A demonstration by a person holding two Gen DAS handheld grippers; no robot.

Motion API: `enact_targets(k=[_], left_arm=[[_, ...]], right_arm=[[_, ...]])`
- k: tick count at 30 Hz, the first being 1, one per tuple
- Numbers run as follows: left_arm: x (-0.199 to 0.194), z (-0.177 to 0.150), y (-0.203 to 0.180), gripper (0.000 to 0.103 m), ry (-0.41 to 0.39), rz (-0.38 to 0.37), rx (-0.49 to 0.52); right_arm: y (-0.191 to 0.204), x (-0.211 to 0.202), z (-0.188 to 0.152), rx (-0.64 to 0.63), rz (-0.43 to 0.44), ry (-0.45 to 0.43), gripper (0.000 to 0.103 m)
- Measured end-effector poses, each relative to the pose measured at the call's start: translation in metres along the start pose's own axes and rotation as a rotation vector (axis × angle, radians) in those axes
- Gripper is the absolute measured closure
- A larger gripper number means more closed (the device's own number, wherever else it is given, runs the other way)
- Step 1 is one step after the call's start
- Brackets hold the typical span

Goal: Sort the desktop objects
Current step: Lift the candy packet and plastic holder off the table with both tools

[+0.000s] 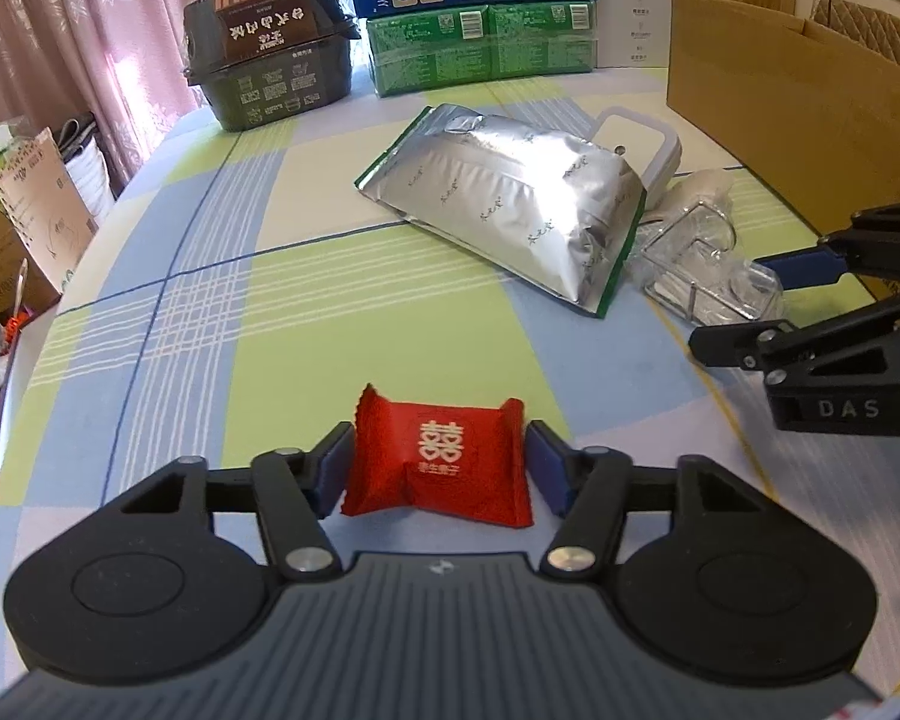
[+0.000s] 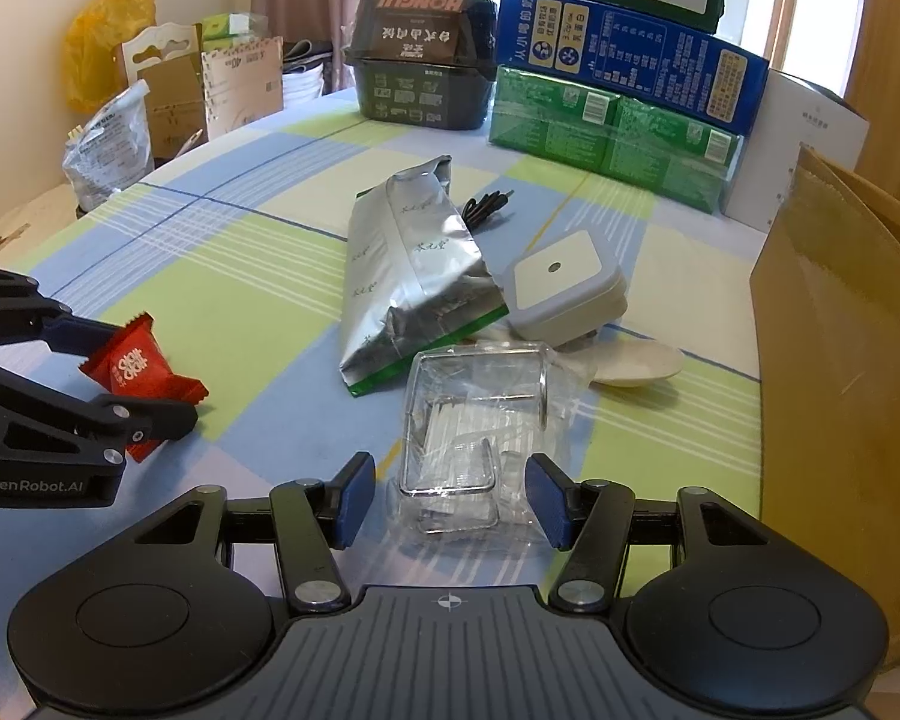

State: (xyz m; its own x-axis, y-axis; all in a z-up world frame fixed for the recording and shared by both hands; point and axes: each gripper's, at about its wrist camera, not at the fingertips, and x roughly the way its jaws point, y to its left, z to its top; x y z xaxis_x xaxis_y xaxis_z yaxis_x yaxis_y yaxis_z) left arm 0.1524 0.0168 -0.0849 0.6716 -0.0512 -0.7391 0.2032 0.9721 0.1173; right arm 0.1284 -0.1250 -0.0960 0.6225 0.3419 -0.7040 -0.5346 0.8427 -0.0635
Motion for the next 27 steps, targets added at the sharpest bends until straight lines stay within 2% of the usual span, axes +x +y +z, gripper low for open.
enact_targets(k=[5,7,12,14,16,27], left_arm=[[-0.001,0.002,-0.002,0.063,0.011,-0.022,0.0],[-0.001,0.002,-0.002,0.064,0.015,-0.028,-0.005],[-0.002,0.003,0.002,0.065,0.018,-0.062,-0.056],[-0.003,0.004,0.002,0.065,0.016,-0.071,-0.062],[-0.004,0.005,0.001,0.065,0.01,-0.08,-0.062],[-0.012,0.011,0.002,0.065,-0.022,-0.101,-0.086]], right_arm=[[0.0,0.0,0.001,0.001,-0.004,-0.001,0.051],[0.0,0.0,0.0,0.008,-0.009,-0.002,0.055],[0.002,0.001,-0.001,0.002,-0.016,0.005,0.063],[0.003,0.0,0.0,0.002,-0.012,-0.001,0.072],[0.004,0.0,0.0,-0.006,-0.017,-0.005,0.074],[0.002,-0.017,0.006,0.015,-0.022,-0.064,0.075]])
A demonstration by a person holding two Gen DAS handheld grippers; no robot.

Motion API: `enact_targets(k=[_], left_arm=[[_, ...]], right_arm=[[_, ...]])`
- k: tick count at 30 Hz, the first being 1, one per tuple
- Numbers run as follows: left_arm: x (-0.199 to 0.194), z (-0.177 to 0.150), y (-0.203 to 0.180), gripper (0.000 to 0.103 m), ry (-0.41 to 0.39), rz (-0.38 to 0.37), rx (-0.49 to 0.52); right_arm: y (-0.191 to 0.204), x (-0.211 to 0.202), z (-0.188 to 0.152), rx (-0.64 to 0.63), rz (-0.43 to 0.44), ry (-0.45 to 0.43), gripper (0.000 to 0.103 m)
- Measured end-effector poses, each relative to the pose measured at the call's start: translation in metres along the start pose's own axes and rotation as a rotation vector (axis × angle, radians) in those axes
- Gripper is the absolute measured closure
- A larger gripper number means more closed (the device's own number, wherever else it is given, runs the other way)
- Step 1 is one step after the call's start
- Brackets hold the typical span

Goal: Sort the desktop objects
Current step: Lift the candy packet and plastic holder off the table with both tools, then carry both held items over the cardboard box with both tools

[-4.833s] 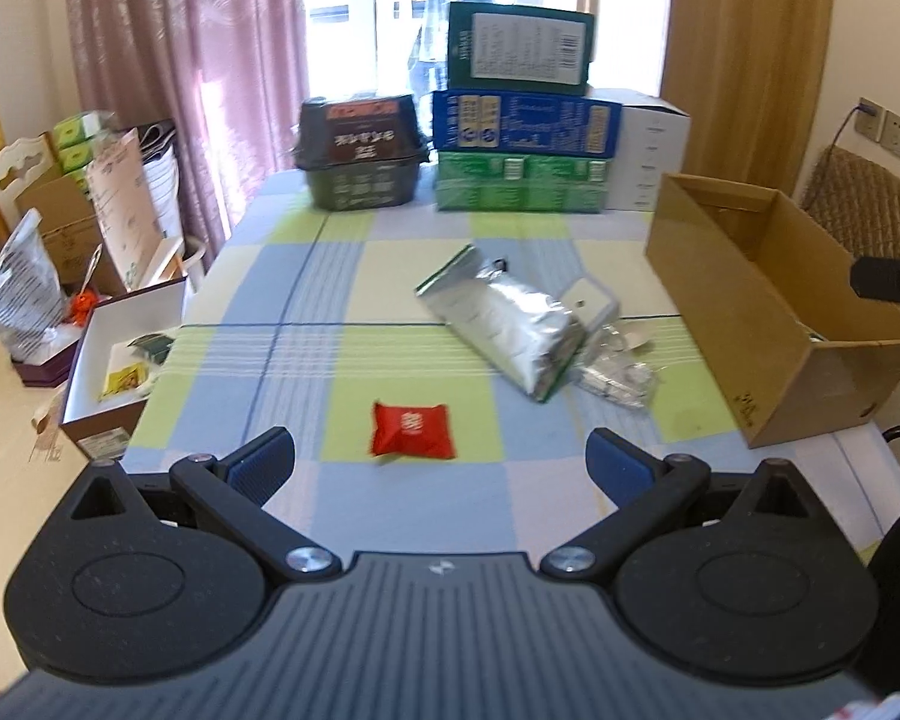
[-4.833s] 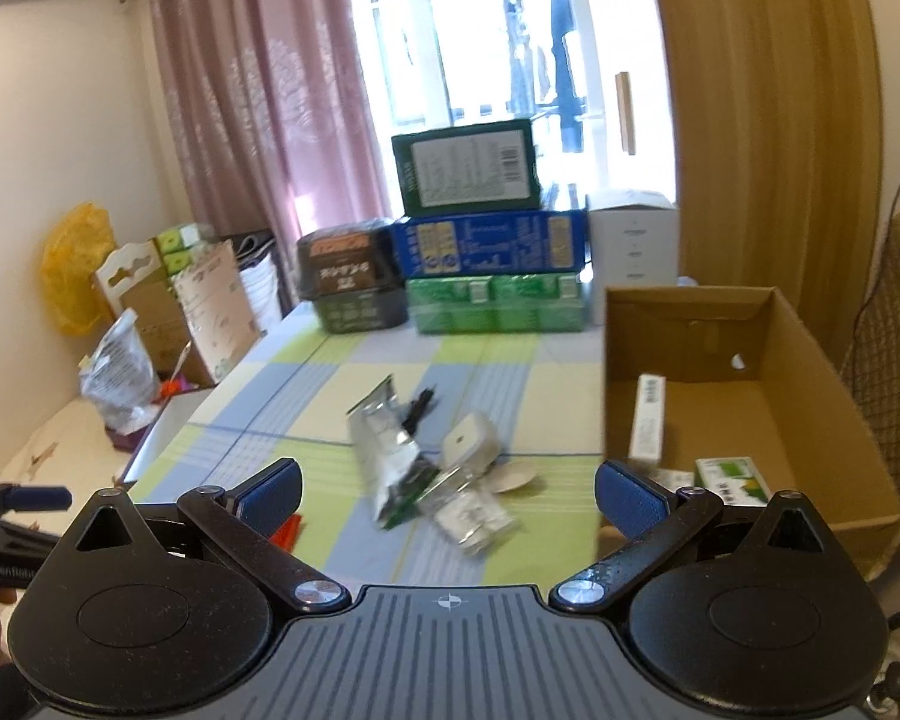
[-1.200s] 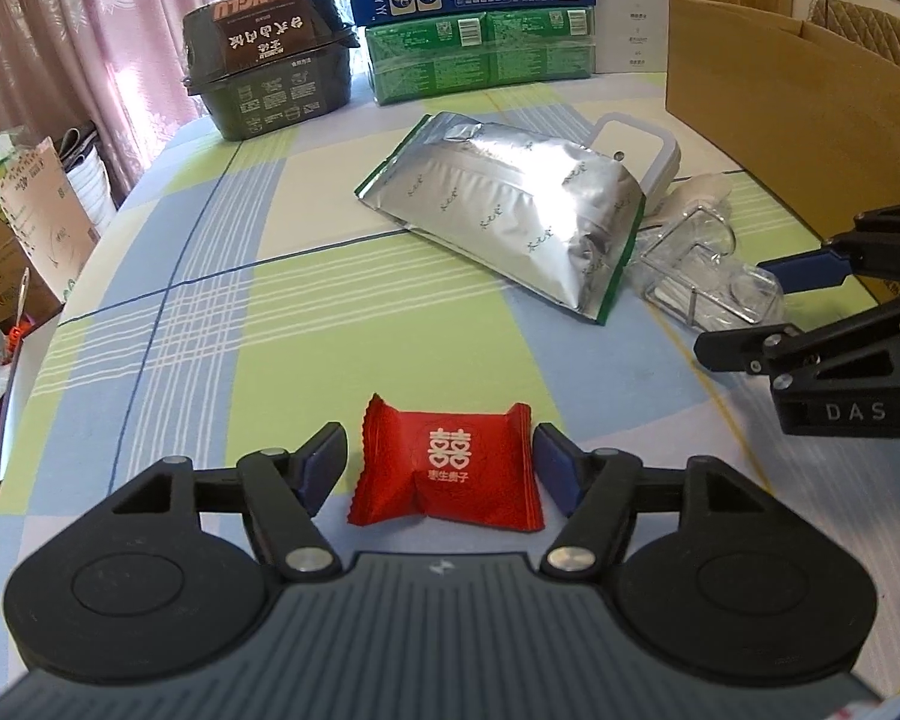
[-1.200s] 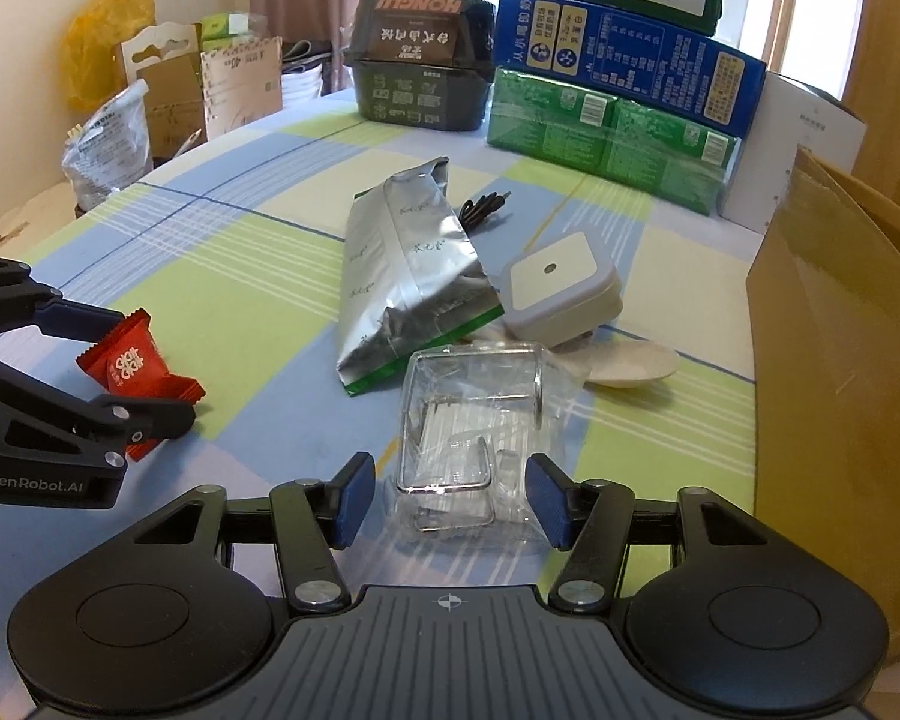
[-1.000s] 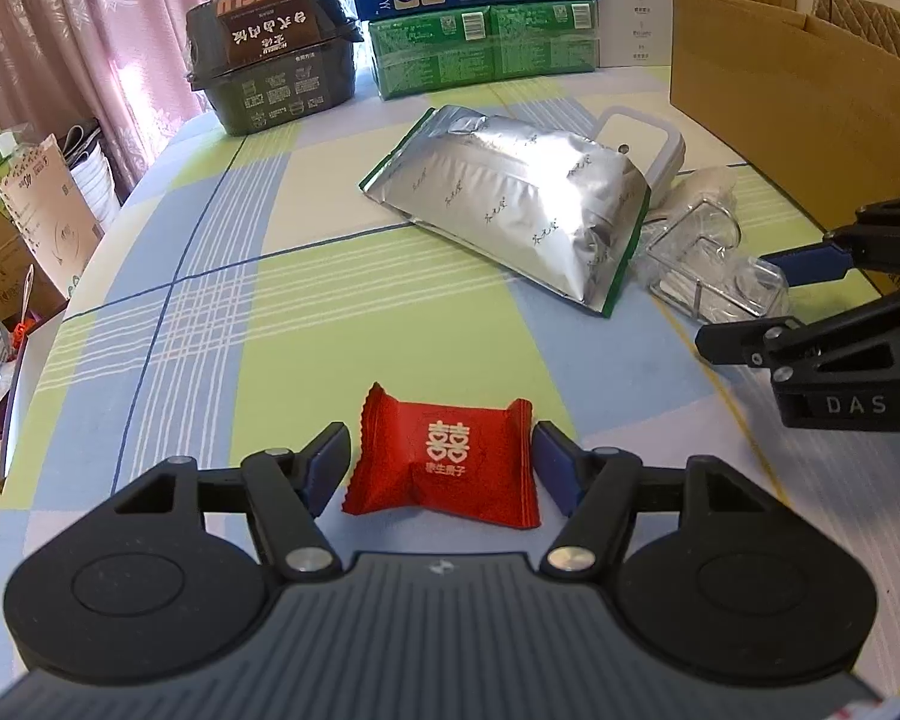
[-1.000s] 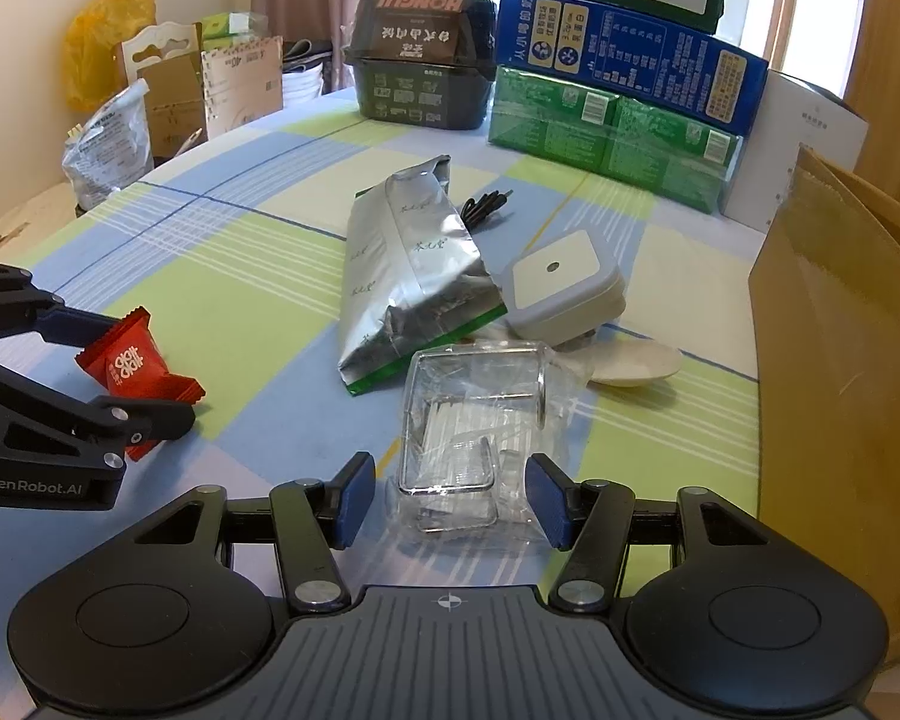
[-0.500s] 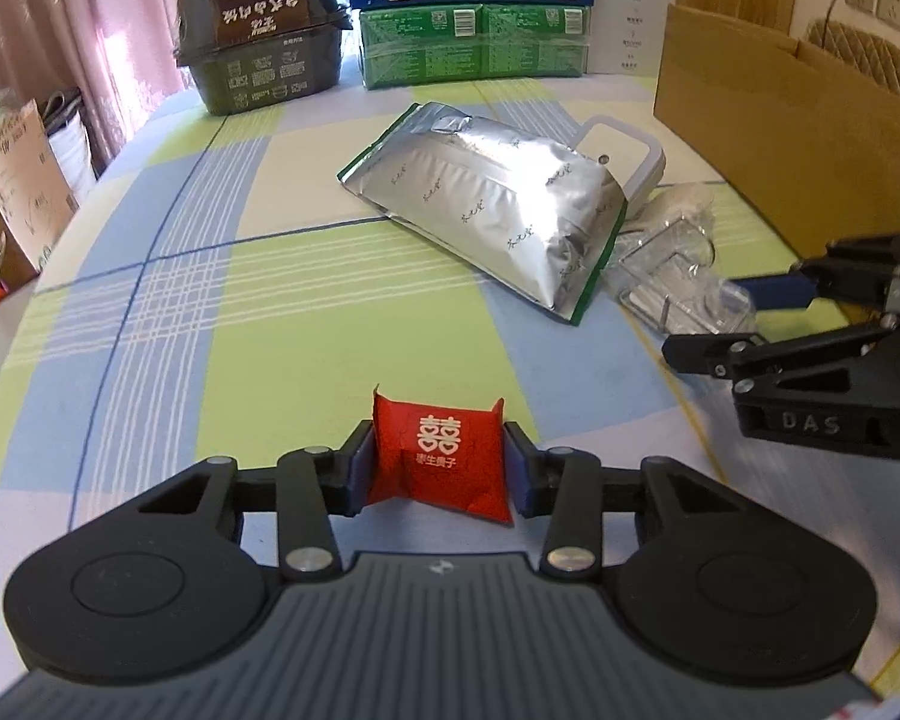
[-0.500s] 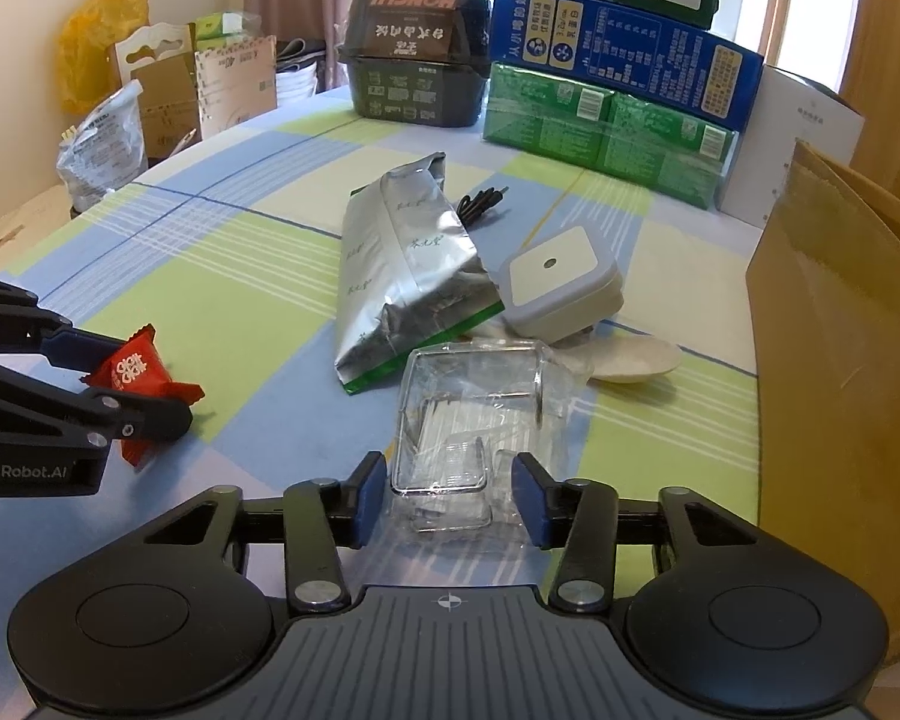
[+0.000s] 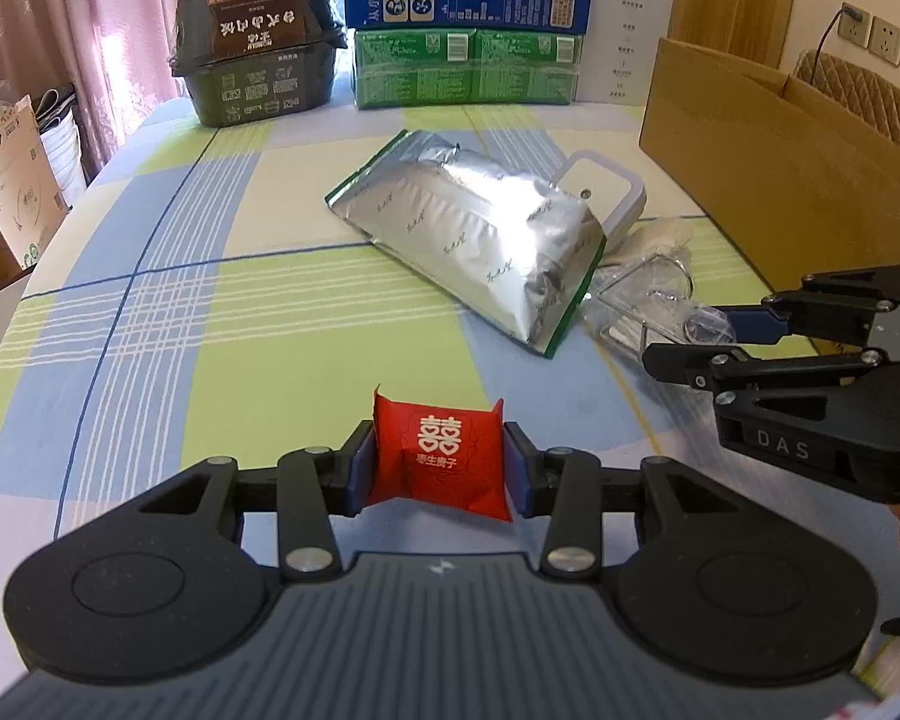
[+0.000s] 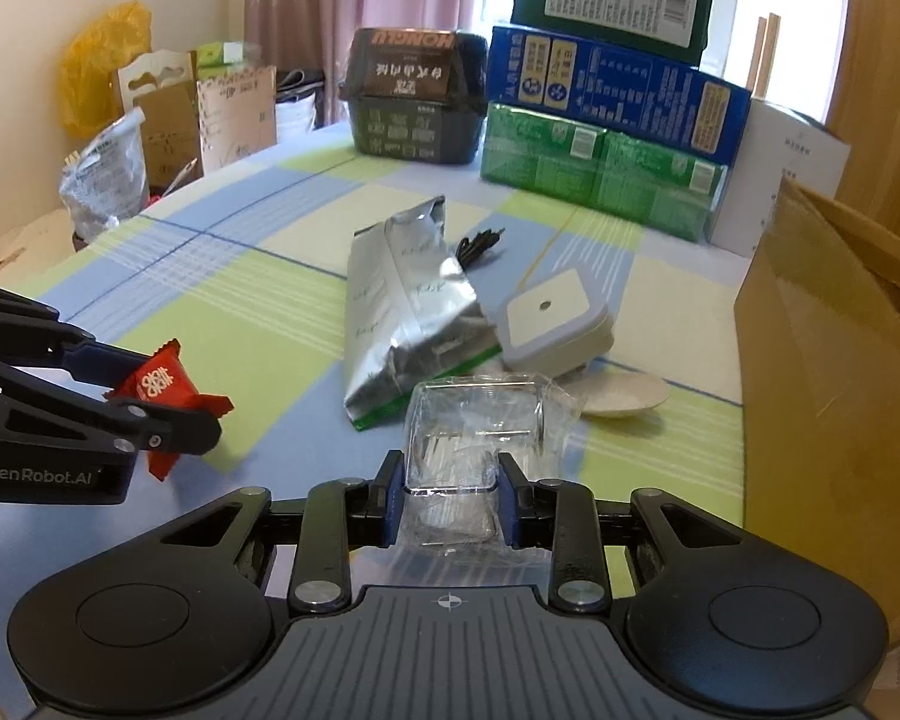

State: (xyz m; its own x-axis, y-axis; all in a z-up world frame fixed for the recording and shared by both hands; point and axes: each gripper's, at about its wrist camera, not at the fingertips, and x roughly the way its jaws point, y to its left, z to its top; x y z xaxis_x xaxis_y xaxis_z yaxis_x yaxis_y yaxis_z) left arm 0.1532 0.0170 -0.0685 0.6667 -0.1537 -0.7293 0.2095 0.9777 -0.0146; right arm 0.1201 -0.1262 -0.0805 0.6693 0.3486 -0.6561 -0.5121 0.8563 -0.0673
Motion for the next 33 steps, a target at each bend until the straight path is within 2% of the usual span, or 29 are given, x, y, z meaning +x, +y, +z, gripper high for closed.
enact_targets(k=[13,27,33], left_arm=[[-0.023,0.004,-0.021,0.065,-0.033,-0.031,0.002],[-0.091,0.008,-0.047,0.065,-0.062,-0.03,-0.1],[-0.123,0.016,-0.071,0.065,-0.103,-0.043,-0.081]], right_arm=[[0.001,-0.048,-0.006,0.069,-0.024,-0.036,0.075],[-0.014,-0.139,0.008,0.138,-0.06,-0.132,0.075],[-0.02,-0.171,0.013,0.152,-0.073,-0.18,0.075]])
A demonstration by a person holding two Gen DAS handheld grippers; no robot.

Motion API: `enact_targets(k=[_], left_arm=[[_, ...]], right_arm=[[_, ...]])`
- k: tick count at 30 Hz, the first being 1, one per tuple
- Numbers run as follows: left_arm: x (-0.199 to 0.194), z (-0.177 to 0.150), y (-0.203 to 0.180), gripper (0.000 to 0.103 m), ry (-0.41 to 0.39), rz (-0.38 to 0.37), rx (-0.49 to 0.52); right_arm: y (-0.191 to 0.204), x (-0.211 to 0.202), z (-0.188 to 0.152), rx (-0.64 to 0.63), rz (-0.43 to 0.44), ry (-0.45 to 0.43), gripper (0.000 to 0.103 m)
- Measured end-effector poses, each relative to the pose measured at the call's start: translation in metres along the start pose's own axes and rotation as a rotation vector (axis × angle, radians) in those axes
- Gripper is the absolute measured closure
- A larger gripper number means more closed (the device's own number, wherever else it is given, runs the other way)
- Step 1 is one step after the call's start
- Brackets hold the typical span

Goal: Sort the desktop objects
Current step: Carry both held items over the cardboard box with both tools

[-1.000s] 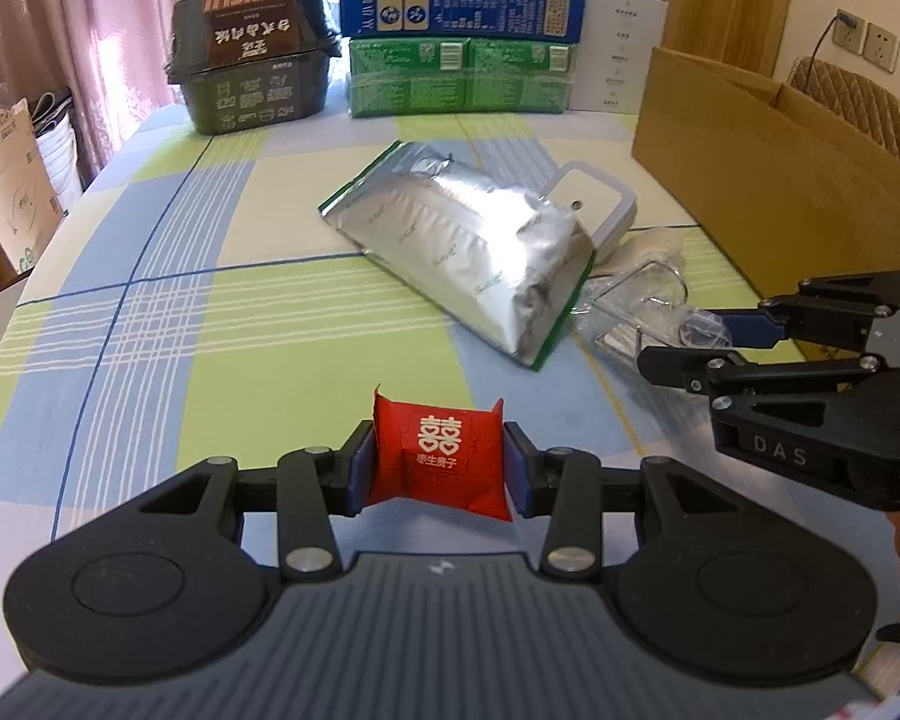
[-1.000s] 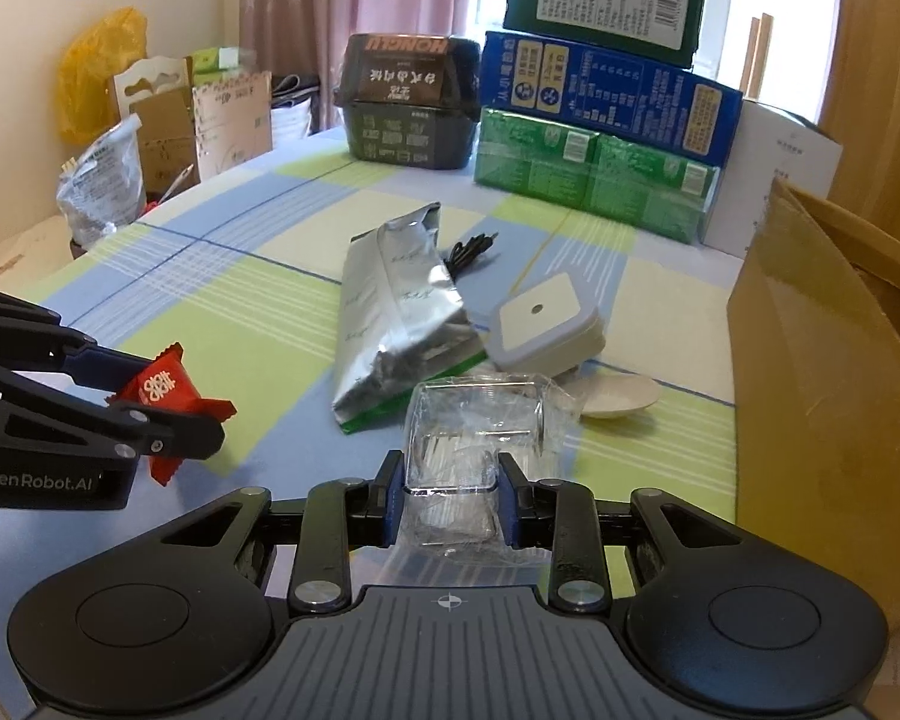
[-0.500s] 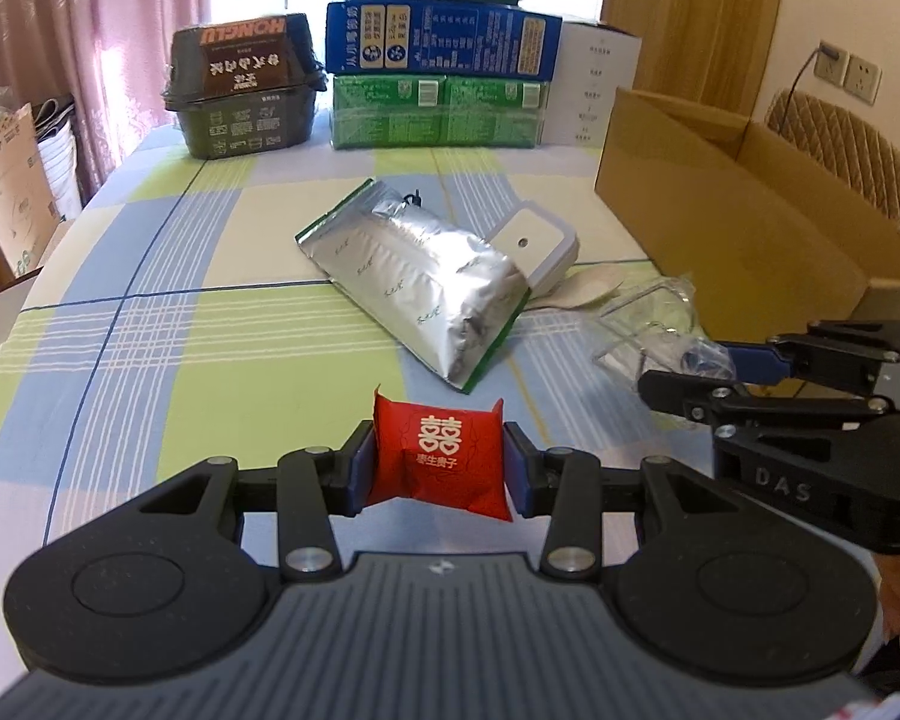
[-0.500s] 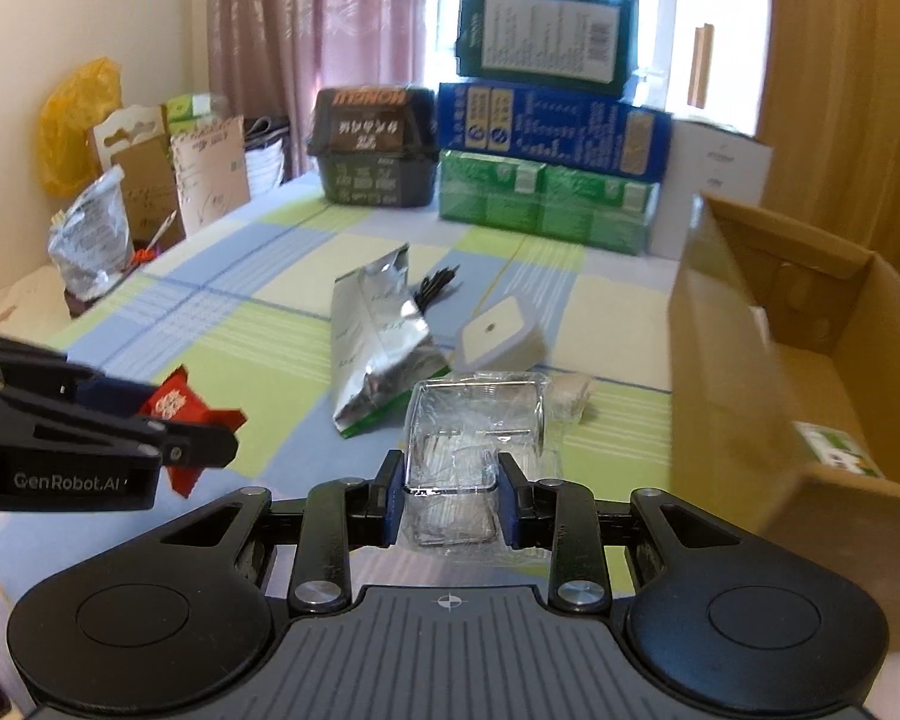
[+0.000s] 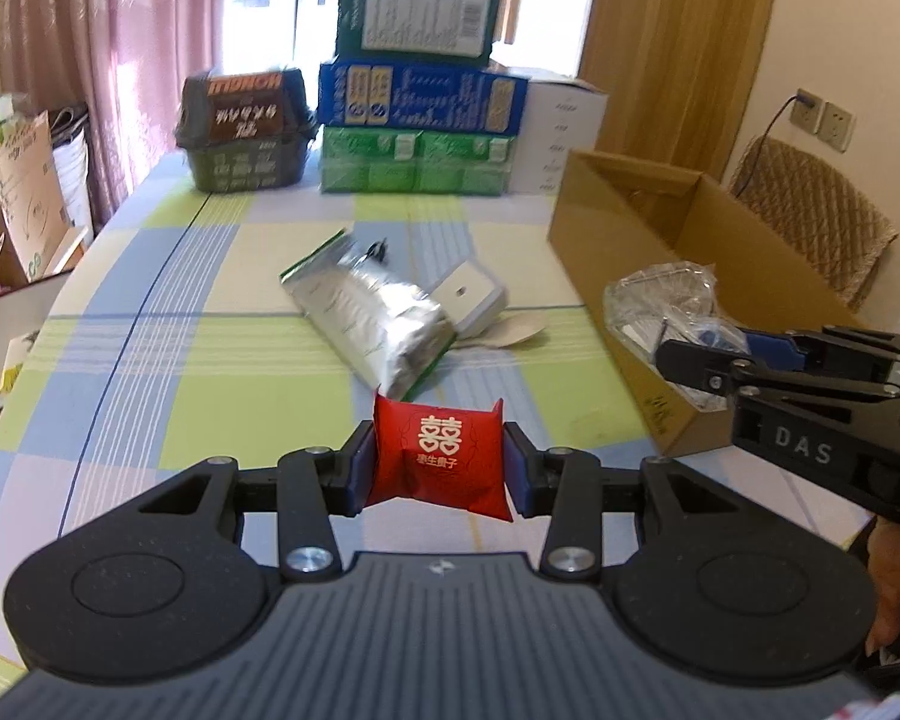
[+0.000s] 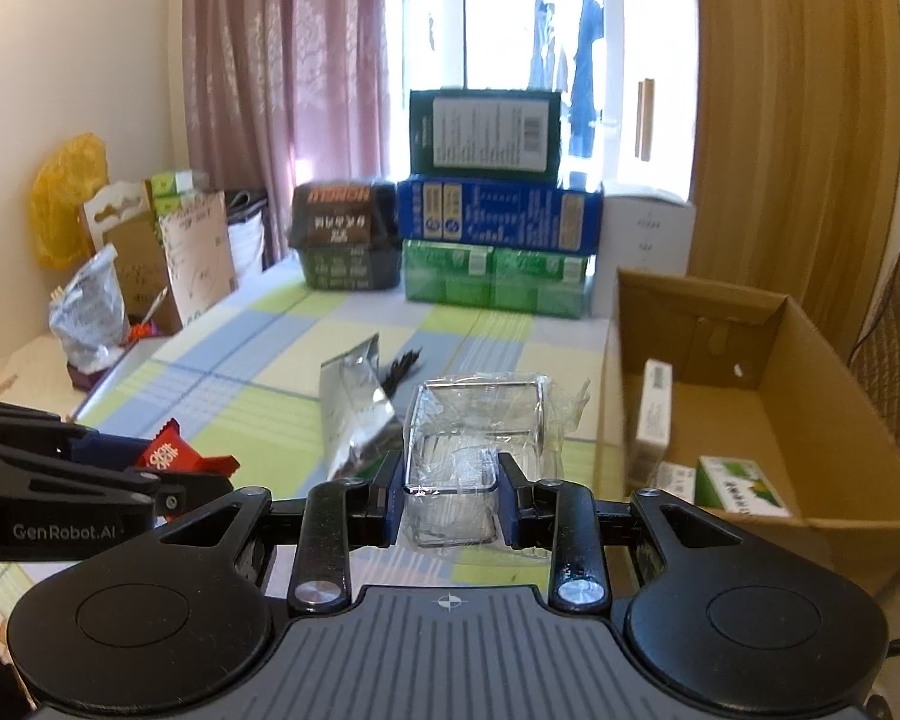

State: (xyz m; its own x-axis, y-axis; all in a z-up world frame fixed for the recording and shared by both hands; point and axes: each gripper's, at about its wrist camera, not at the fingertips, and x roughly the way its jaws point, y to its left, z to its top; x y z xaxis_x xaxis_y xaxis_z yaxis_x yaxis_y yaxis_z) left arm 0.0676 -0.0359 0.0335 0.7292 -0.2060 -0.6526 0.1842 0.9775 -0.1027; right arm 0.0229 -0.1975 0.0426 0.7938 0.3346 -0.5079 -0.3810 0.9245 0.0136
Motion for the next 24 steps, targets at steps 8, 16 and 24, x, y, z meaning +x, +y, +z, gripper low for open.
enact_targets(k=[8,16,24], left_arm=[[-0.018,0.012,-0.036,0.065,-0.033,-0.036,0.041],[-0.012,0.029,-0.083,0.065,-0.047,-0.116,0.09],[0.016,0.056,-0.132,0.065,-0.056,-0.178,0.15]], right_arm=[[-0.034,-0.031,0.011,0.05,-0.065,-0.044,0.075],[-0.093,-0.048,0.021,0.109,-0.158,-0.066,0.075],[-0.149,-0.046,0.023,0.149,-0.203,-0.059,0.075]])
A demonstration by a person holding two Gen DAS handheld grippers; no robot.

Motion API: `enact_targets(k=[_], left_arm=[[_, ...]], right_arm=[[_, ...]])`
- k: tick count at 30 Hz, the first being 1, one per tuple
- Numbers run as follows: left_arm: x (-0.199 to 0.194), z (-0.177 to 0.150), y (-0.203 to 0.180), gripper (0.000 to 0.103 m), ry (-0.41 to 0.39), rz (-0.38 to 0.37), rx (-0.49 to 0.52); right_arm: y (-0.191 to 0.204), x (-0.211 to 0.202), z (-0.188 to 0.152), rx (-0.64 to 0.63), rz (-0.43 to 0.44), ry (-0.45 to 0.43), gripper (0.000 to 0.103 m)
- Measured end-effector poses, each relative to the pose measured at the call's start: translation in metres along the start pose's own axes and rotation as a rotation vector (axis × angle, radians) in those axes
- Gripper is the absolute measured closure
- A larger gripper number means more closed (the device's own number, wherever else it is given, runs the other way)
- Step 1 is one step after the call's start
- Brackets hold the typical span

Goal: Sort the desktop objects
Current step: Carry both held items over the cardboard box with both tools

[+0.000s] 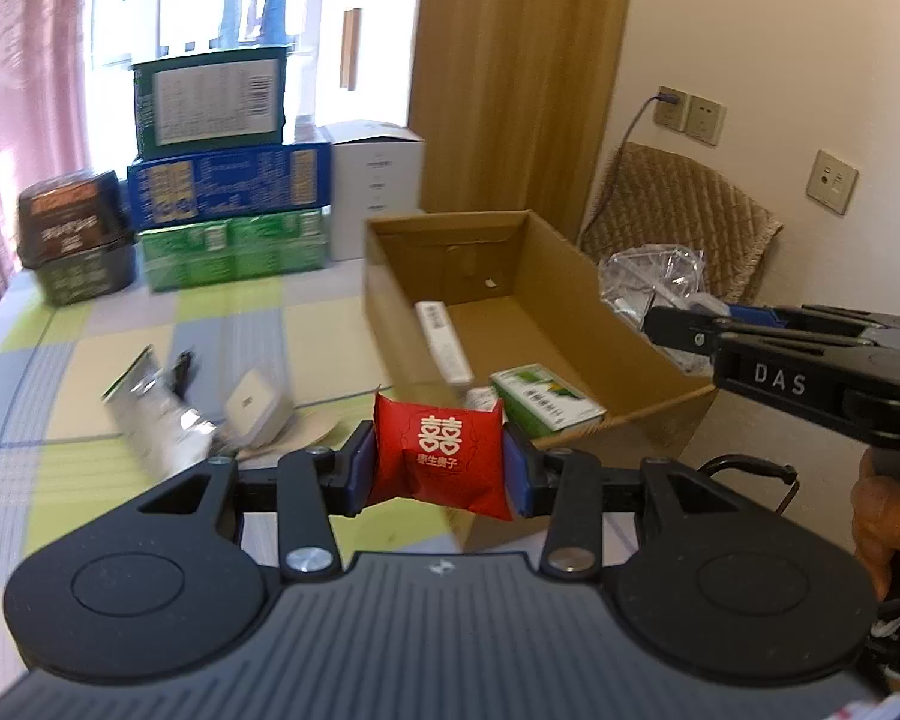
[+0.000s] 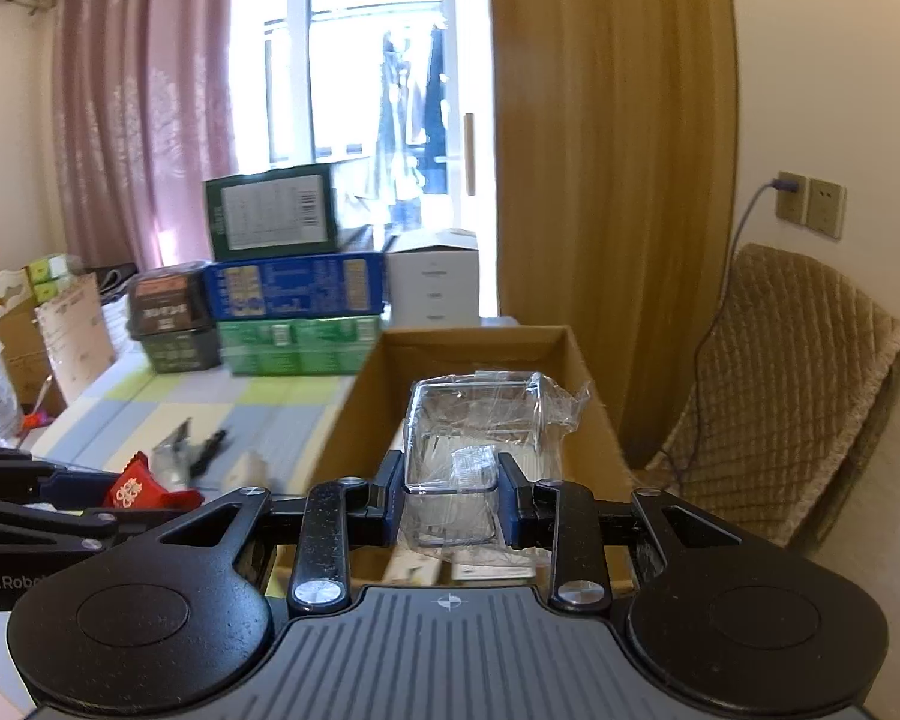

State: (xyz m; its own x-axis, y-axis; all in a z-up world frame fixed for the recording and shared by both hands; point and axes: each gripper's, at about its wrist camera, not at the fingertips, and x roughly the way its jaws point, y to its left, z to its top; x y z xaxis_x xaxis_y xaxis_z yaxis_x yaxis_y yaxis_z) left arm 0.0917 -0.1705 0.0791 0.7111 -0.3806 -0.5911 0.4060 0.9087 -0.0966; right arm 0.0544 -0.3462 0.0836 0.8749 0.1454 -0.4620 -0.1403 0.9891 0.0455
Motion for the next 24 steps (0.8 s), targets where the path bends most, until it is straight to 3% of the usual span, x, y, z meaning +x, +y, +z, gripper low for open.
enact_targets(k=[10,21,23,24], left_arm=[[0.063,0.027,-0.032,0.065,0.016,-0.059,0.058],[0.118,0.032,-0.037,0.065,0.057,-0.079,0.07],[0.126,0.032,-0.037,0.063,0.063,-0.08,0.079],[0.129,0.032,-0.036,0.056,0.068,-0.078,0.085]], right_arm=[[-0.037,0.033,0.0,0.025,-0.016,0.029,0.075],[-0.051,0.068,-0.003,0.039,-0.017,0.065,0.075],[-0.053,0.07,-0.004,0.04,-0.018,0.069,0.075],[-0.053,0.071,-0.005,0.041,-0.018,0.071,0.075]])
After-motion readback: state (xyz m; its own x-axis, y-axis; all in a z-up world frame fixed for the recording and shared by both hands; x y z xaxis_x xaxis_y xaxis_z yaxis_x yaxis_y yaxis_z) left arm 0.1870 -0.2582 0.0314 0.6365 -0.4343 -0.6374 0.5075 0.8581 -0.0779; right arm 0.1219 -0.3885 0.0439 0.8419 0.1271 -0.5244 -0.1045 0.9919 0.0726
